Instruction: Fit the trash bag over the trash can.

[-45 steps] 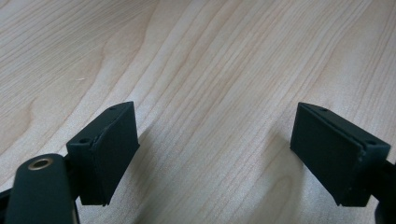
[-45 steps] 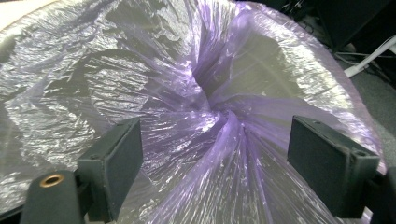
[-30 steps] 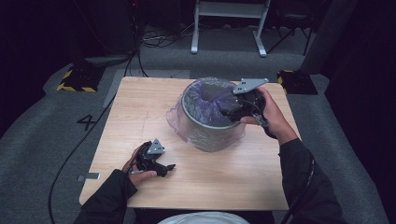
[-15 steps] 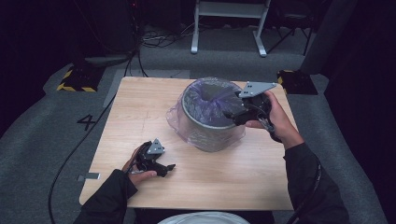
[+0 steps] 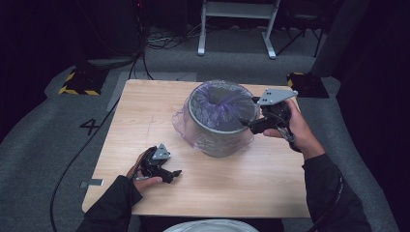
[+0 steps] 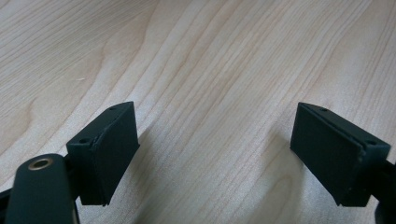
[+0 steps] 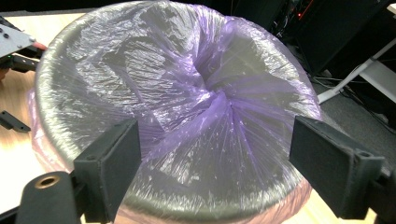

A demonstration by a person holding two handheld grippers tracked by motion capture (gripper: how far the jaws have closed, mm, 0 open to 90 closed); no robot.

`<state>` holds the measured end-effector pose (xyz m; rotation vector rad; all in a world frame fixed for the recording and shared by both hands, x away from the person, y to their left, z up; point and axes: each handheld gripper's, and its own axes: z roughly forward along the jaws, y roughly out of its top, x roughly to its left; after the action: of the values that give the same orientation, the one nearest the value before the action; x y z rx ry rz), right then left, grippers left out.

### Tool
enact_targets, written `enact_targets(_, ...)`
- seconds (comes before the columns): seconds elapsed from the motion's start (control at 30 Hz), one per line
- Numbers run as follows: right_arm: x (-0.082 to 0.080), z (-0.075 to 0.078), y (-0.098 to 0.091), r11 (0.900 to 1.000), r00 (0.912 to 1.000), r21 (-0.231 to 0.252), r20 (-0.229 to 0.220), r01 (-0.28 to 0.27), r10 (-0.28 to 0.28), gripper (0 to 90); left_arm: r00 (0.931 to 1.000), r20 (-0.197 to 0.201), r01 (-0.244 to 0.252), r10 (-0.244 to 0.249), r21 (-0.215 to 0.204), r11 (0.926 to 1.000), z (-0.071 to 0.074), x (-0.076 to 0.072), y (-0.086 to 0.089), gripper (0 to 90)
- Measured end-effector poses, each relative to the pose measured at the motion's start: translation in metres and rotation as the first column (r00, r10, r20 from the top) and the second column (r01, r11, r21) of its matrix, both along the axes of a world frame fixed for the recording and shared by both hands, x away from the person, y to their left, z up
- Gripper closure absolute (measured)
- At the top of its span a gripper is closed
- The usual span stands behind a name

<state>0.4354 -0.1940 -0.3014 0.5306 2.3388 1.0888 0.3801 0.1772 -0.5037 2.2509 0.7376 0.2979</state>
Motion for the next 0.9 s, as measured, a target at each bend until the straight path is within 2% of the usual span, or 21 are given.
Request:
enact_targets(0.37, -0.010, -0.003, -0.011, 0.9999, 1.0000, -0.010, 0.002, 0.006, -0.006, 16.4, 1.0000, 0.000, 0.000, 0.000, 0.000, 1.0000, 0.000, 0.000, 0.000, 14.6)
enact_targets(0.6, -0.014, -0.010, -0.019, 0.9989, 0.9998, -0.043, 0.002, 0.019, -0.019, 16.4, 1.0000, 0.000, 0.000, 0.000, 0.000, 1.0000, 0.000, 0.000, 0.000, 14.6)
enact_targets(0.9, -0.019, -0.019, -0.028, 0.9986, 0.9996, -0.047, -0.009, 0.025, -0.026, 16.4, 1.0000, 0.000, 0.000, 0.000, -0.001, 1.0000, 0.000, 0.000, 0.000, 14.6)
